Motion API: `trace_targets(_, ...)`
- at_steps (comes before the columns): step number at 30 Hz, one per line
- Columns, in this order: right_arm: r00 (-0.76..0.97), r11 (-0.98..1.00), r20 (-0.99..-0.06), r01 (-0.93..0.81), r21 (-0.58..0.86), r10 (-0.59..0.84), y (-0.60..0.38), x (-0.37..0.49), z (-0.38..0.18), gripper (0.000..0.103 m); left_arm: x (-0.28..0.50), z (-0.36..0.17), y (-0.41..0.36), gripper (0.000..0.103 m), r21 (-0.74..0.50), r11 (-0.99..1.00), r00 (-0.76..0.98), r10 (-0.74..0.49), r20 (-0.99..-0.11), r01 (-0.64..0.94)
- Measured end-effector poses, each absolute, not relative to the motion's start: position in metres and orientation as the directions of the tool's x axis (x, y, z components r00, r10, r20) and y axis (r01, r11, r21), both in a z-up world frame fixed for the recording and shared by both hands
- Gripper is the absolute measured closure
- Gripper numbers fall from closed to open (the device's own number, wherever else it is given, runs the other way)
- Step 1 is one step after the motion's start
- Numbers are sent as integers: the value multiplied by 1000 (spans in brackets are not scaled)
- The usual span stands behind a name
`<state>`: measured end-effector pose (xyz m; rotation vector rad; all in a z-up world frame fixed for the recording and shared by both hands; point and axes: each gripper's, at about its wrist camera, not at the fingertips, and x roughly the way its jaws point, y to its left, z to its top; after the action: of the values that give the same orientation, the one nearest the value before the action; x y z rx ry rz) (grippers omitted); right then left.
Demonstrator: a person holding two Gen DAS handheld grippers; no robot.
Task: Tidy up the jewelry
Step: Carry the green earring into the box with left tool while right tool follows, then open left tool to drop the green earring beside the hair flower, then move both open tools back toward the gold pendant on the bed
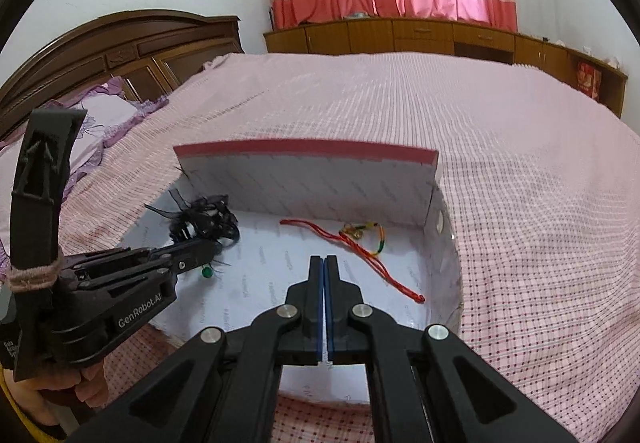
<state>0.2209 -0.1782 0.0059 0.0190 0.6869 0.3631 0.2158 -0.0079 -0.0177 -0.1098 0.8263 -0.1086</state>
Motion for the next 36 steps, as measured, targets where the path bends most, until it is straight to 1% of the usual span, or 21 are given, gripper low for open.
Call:
trace_targets(10,671,937,-662,-310,159,334,-177,231,-11,102,218,-31,-7,103,-131,991,636,-125,-761,38)
trace_targets(12,666,937,-667,-313,158,335,-176,232,-11,100,218,-33,-12,97,-126,991,636,-125,-761,45)
trace_targets(13,664,937,-670,-313,155,333,-175,232,-11,100,219,-33,-12,89,-122,991,635,-124,-762,47)
trace_targets(14,661,936,-671,-316,156,335,-175,232,-11,96,219,-32,-13,83,-116,992,633,-119,-765,46)
trace_targets(15,661,935,-671,-318,157,337,-175,232,-11,91,219,-32,-14,80,-115,992,633,-119,-765,47)
trace_targets(17,658,930,-666,-329,165,351,-174,229,-9,86,217,-30,-15,78,-114,992,634,-118,-764,48)
trace_targets(18,659,929,-664,-331,165,353,-174,228,-8,81,217,-29,-14,77,-114,992,635,-118,-764,47)
trace_targets(22,666,927,-653,-334,172,361,-175,222,-2,74,211,-24,-12,77,-123,991,638,-124,-760,47)
trace_targets(24,669,928,-650,-329,176,361,-176,218,1,68,209,-20,-10,77,-124,991,640,-125,-758,47)
trace_targets(26,676,930,-644,-321,178,357,-179,214,4,64,204,-16,-8,77,-128,991,644,-129,-754,48)
trace_targets(36,709,932,-606,-295,210,361,-196,193,25,64,176,10,2,77,-134,990,673,-131,-728,47)
